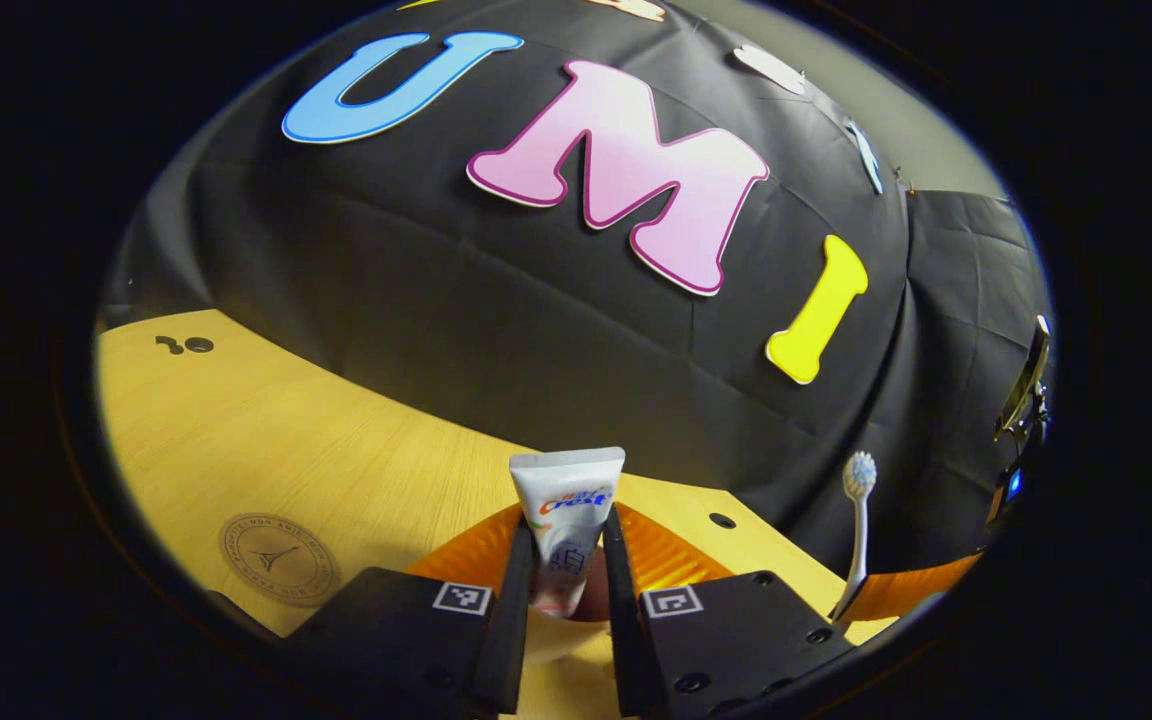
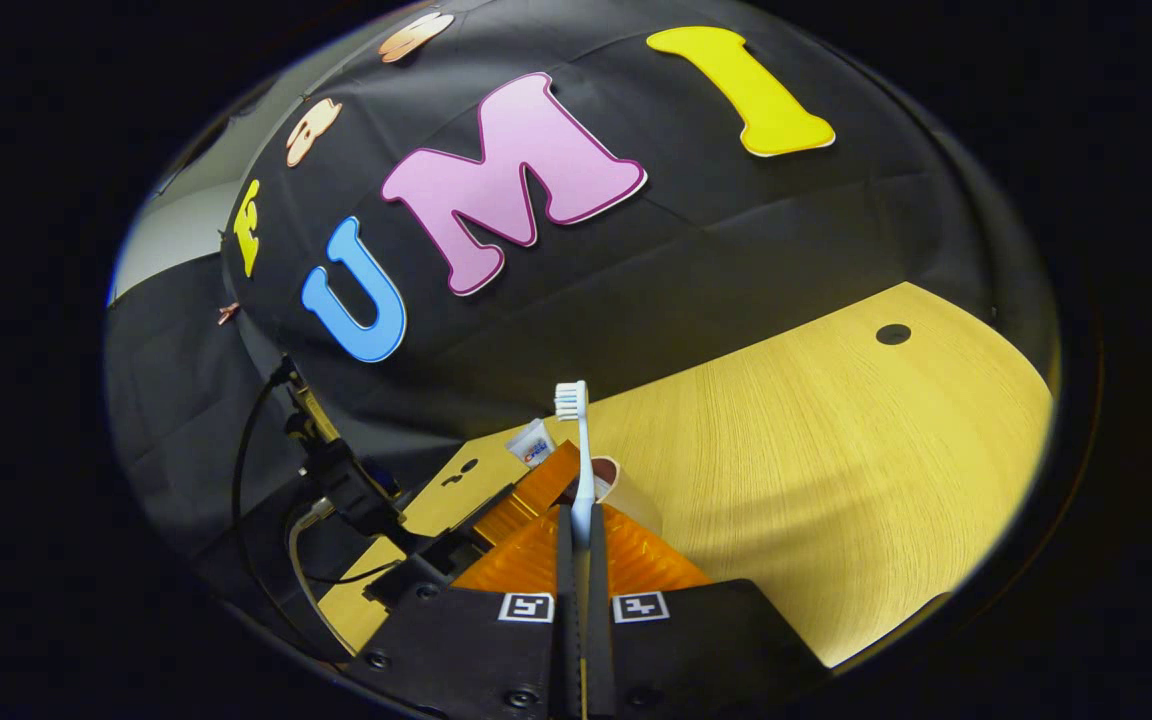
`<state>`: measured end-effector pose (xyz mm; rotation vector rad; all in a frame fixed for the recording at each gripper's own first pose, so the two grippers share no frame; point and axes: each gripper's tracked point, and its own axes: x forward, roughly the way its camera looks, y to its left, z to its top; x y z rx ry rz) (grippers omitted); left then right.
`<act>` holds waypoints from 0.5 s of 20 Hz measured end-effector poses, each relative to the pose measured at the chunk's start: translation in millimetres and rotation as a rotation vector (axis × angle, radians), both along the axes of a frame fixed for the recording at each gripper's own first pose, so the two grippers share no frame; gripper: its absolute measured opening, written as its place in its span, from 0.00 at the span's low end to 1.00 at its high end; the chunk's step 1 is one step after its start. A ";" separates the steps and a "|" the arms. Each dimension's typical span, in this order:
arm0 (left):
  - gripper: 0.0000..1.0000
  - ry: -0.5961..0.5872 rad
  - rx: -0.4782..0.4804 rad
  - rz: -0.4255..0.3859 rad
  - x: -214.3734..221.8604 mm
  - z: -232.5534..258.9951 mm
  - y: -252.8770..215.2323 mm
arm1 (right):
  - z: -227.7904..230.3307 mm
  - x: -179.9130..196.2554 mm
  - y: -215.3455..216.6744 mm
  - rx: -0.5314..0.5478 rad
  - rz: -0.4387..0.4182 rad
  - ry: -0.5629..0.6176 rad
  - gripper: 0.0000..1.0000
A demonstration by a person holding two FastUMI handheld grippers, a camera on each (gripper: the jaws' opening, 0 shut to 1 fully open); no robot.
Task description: Put the toothbrush and toothpaste on the desktop into the cup, then pick up the cup and place it on the coaster on the desktop.
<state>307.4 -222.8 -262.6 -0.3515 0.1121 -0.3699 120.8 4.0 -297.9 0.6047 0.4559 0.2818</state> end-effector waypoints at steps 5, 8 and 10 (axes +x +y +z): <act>0.65 -0.005 0.033 -0.025 -14.2 -0.7 -3.6 | 8.1 10.1 -4.3 0.029 -0.028 -0.021 0.07; 0.70 -0.012 0.073 -0.018 -24.3 -2.7 -2.3 | 14.0 23.7 -4.8 0.059 -0.052 -0.033 0.06; 0.74 -0.005 0.078 -0.017 -35.4 -3.1 -0.1 | 21.3 33.2 -5.0 0.081 -0.067 -0.053 0.06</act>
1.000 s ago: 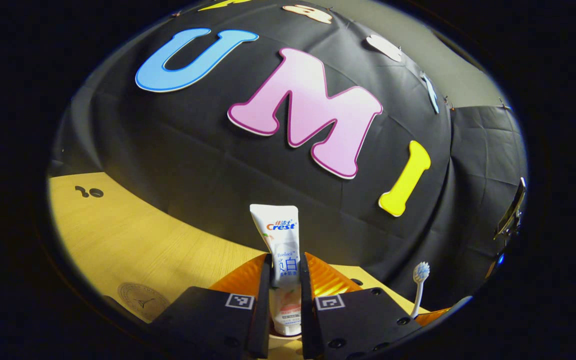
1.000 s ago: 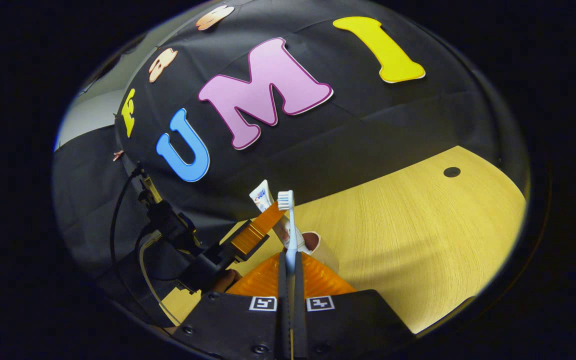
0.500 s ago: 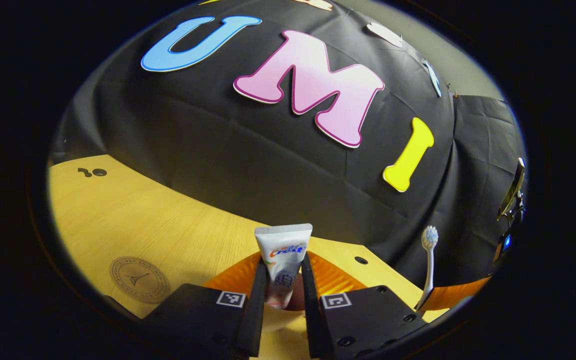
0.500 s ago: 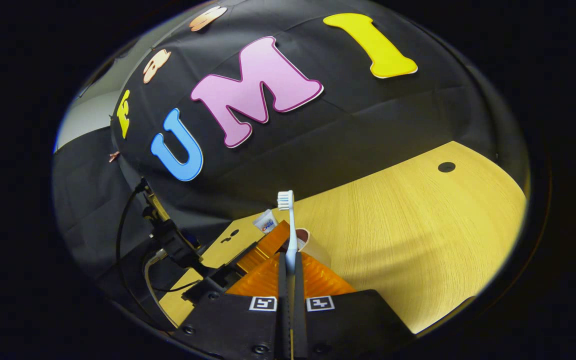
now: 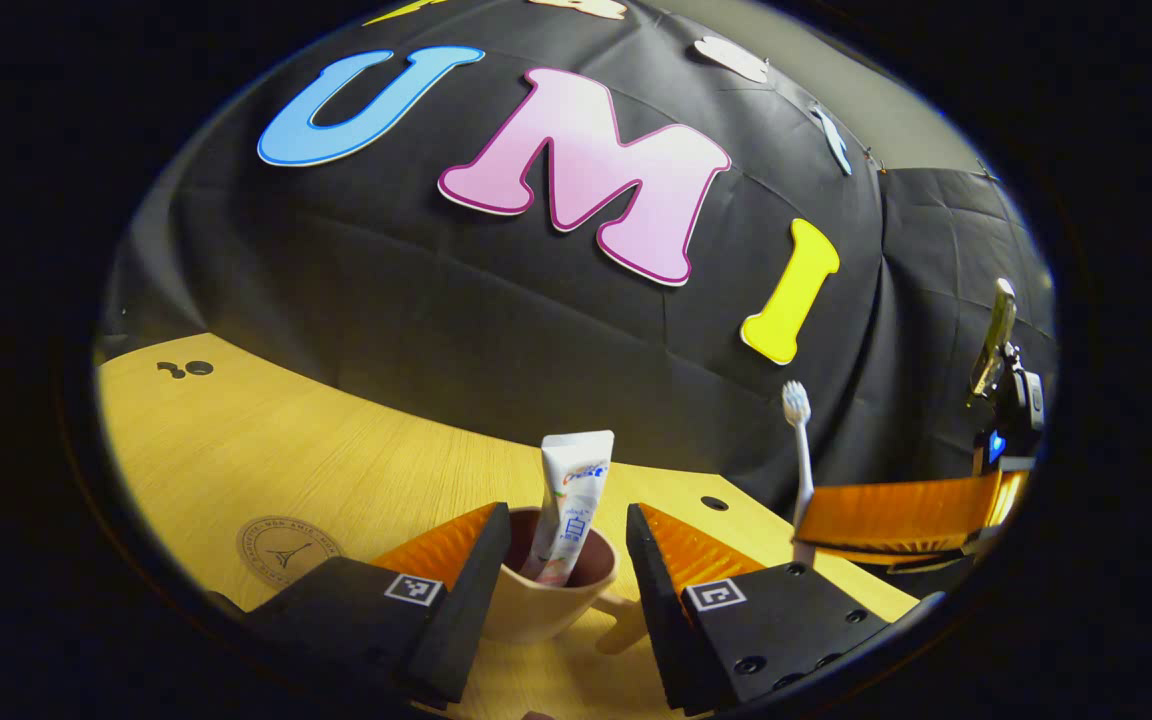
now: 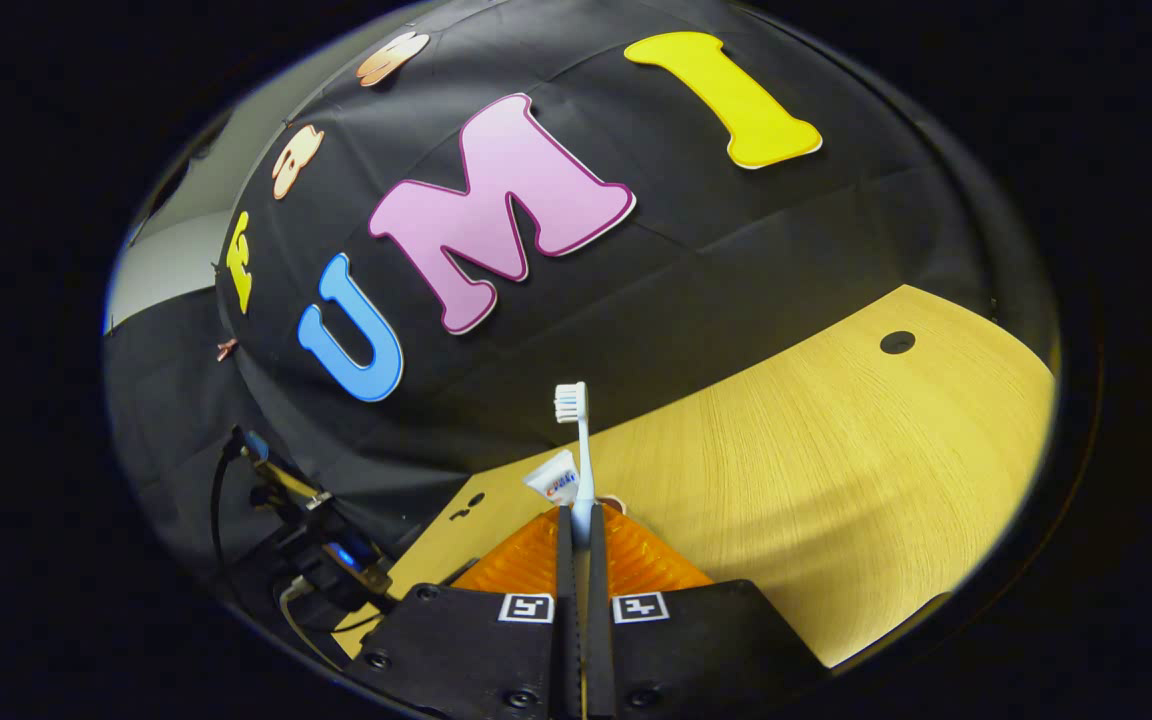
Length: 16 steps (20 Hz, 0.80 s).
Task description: Put the toothbrush and toothpaste on the desktop into the cup, then pick up the cup and place it on the coaster on the desktop.
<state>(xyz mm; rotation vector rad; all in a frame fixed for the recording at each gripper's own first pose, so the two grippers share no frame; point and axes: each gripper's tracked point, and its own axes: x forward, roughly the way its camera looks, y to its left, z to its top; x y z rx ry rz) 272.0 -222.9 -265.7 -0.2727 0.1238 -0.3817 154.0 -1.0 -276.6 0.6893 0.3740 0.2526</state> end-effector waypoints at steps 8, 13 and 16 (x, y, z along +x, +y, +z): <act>0.75 0.064 -0.090 0.108 -44.0 -3.7 57.2 | 24.0 45.4 -0.5 0.118 -0.092 -0.077 0.06; 0.76 0.110 -0.072 0.177 -73.8 -21.4 90.6 | 17.1 70.5 15.1 0.125 -0.126 -0.114 0.06; 0.75 0.148 -0.061 0.187 -90.4 -32.9 98.9 | 9.0 83.4 19.4 0.120 -0.151 -0.119 0.06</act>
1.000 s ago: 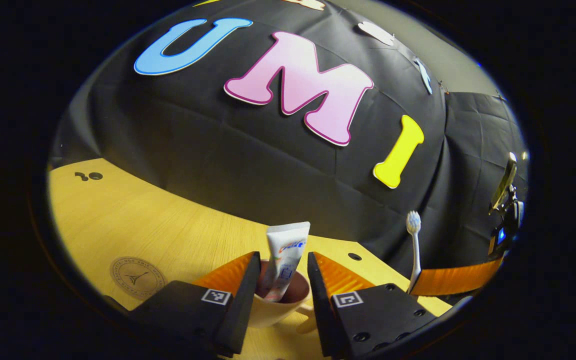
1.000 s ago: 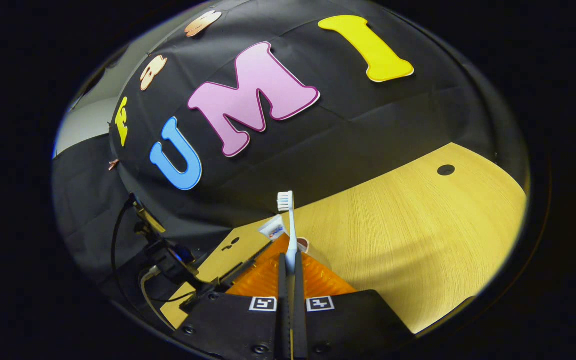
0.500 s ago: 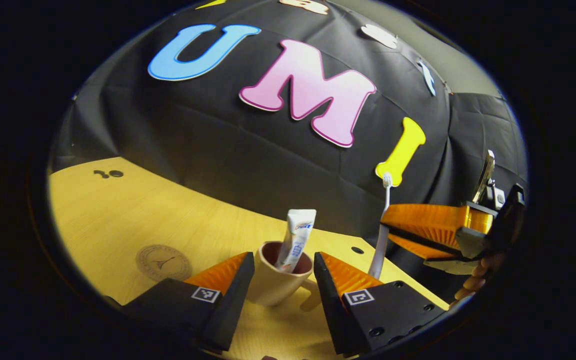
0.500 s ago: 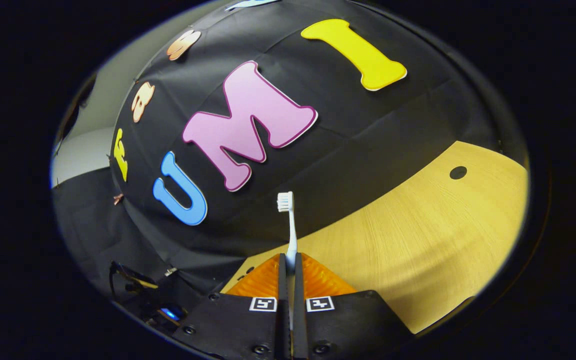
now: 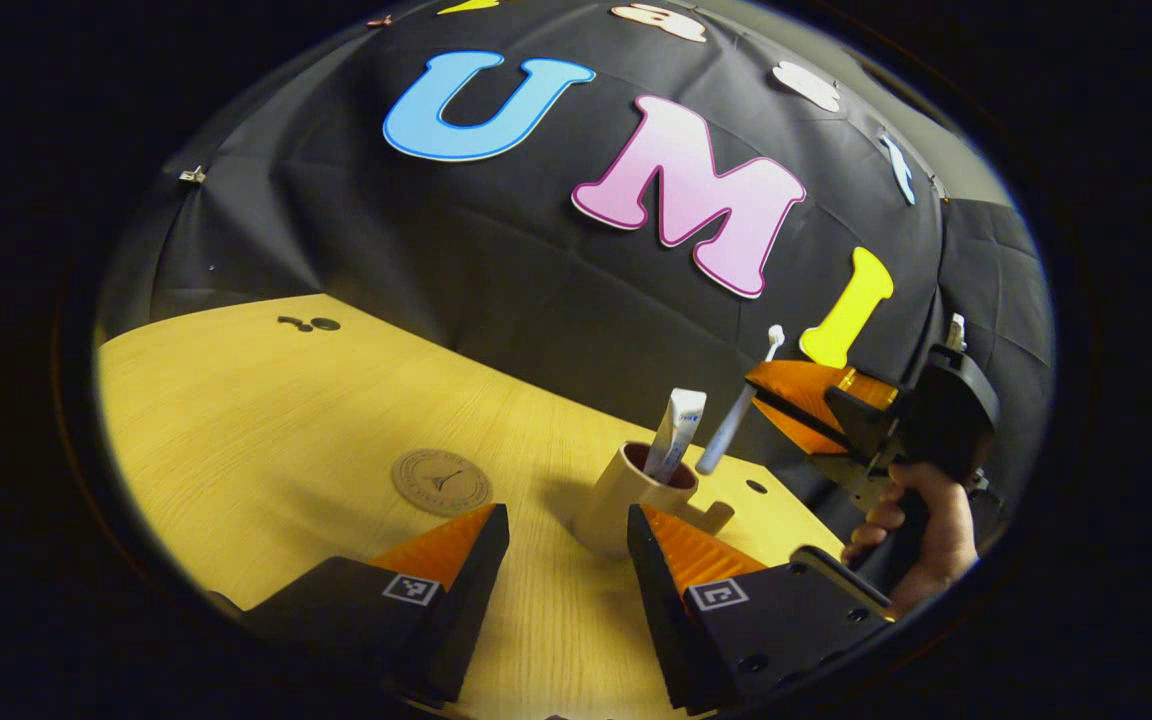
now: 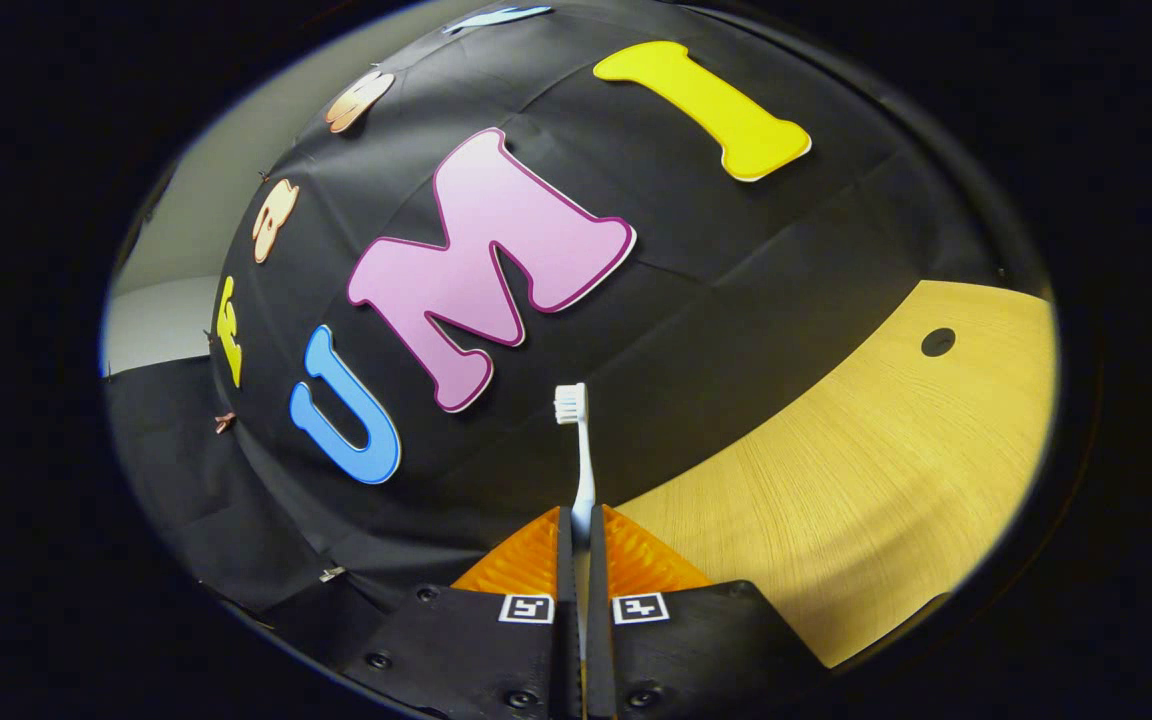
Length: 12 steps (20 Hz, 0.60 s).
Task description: Put the toothbrush and toothpaste on the desktop into the cup, then pick up the cup and place it on the coaster on the desktop.
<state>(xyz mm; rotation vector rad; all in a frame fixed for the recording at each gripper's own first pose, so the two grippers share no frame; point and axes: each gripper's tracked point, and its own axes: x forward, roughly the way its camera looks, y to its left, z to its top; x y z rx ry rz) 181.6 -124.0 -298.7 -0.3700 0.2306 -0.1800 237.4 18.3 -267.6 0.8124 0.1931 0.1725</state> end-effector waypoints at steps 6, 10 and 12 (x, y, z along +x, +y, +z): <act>0.75 0.042 0.014 0.015 -17.7 -12.6 13.0 | -20.7 13.0 3.2 -0.044 -0.054 -0.004 0.07; 0.75 0.047 0.020 0.012 -18.7 -16.8 16.1 | -36.8 7.3 16.8 -0.101 -0.057 0.000 0.06; 0.75 0.048 0.018 0.005 -17.4 -16.1 15.7 | -45.0 0.7 20.7 -0.145 -0.054 0.005 0.07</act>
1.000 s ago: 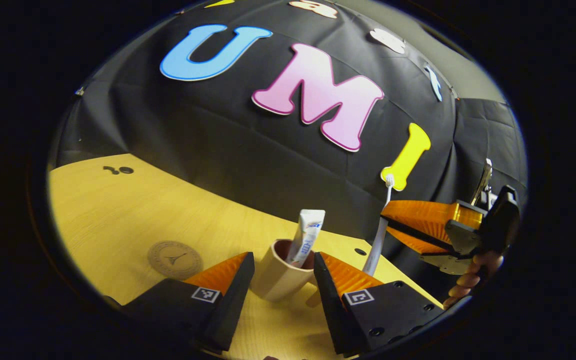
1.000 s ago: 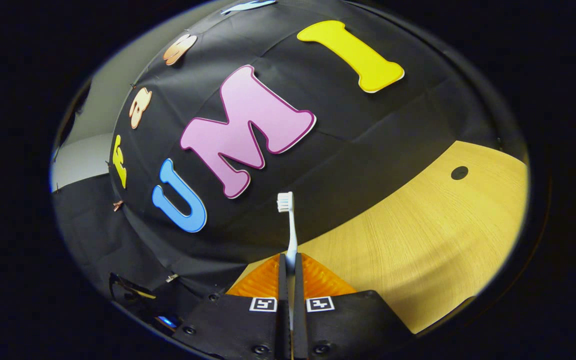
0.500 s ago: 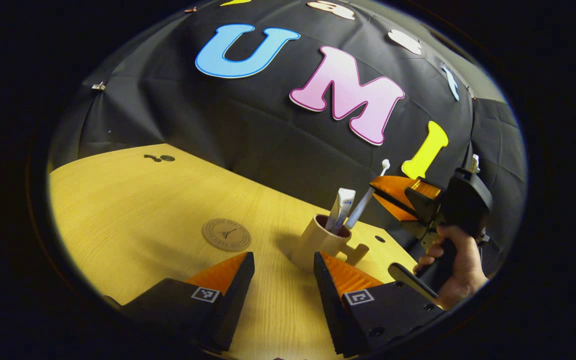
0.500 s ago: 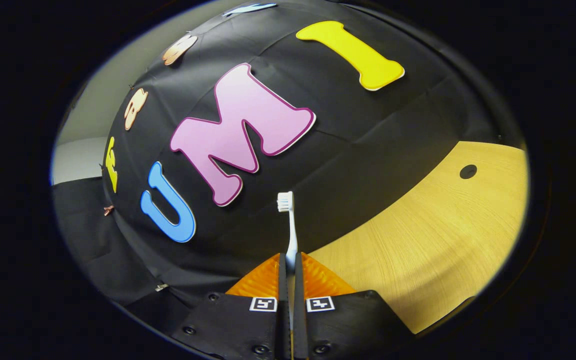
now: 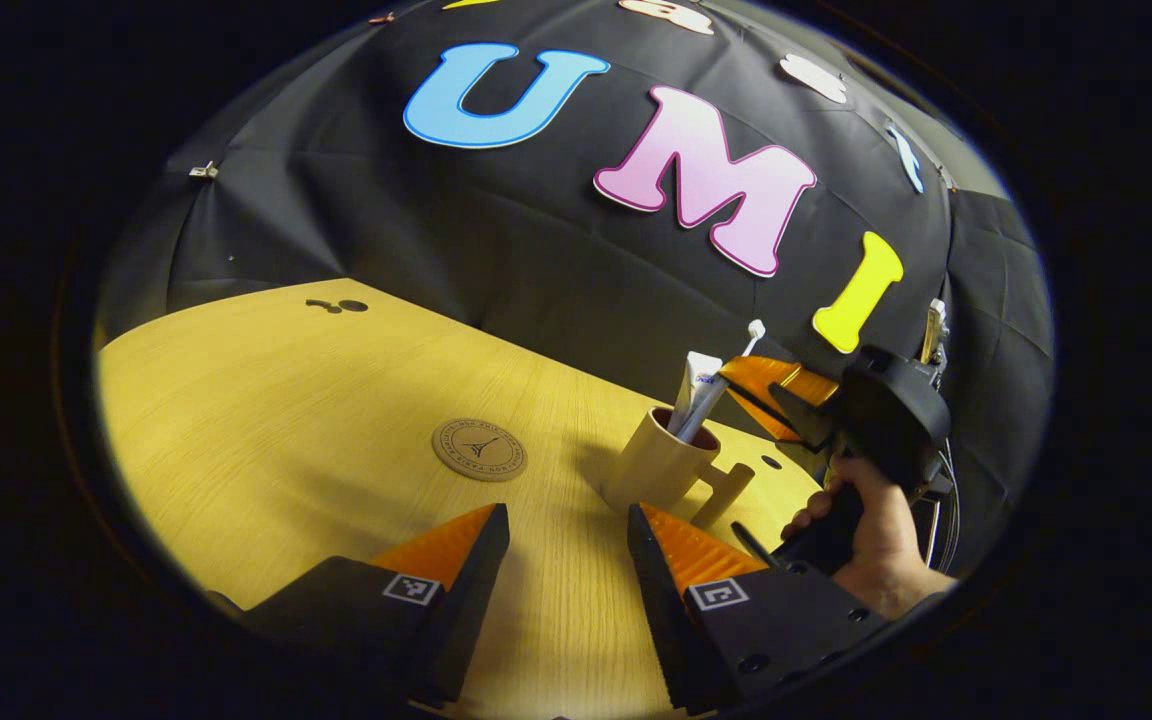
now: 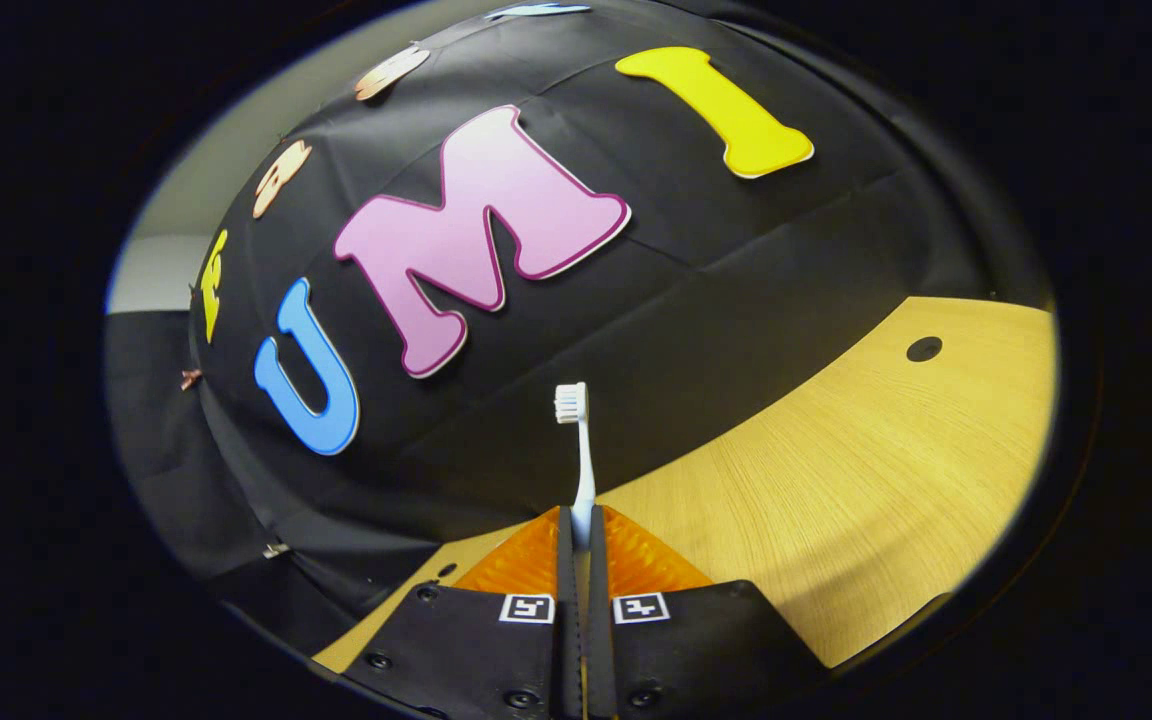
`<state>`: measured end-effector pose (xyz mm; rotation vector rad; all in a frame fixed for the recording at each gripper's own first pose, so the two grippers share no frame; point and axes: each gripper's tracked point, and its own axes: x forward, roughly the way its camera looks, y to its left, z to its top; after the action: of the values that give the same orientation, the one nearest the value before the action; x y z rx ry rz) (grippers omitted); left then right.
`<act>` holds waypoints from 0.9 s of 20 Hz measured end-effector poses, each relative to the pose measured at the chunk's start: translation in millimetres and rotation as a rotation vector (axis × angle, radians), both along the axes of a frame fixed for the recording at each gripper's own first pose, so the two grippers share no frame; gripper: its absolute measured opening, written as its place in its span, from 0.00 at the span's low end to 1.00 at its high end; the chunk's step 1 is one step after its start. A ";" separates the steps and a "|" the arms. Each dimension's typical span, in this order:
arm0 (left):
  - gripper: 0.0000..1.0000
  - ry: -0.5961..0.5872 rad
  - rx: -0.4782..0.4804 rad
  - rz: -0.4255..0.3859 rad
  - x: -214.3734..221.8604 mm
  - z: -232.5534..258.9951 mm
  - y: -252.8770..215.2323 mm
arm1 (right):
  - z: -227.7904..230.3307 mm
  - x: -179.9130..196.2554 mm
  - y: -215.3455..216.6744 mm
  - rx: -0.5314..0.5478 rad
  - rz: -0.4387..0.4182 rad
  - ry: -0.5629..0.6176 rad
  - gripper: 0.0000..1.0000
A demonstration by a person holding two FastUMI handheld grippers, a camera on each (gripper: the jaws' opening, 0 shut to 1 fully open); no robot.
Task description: Put the toothbrush and toothpaste on the desktop into the cup, then pick up the cup and place it on the coaster on the desktop.
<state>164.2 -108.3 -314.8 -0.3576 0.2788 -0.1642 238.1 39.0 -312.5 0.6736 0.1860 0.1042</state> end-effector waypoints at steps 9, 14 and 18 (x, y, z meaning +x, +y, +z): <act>0.75 0.013 -0.010 -0.006 7.3 -7.4 -2.2 | -29.6 -16.4 0.5 -0.098 0.054 0.074 0.15; 0.75 0.016 -0.013 -0.005 10.8 -9.0 -1.3 | -30.6 -37.5 -0.2 -0.165 0.124 0.087 0.26; 0.75 0.019 -0.016 -0.001 10.2 -9.0 0.8 | -34.5 -60.2 -7.6 -0.193 0.194 0.155 0.26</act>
<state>174.4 -107.5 -323.8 -0.3748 0.2970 -0.1641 177.9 31.5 -347.0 0.4701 0.4054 0.2180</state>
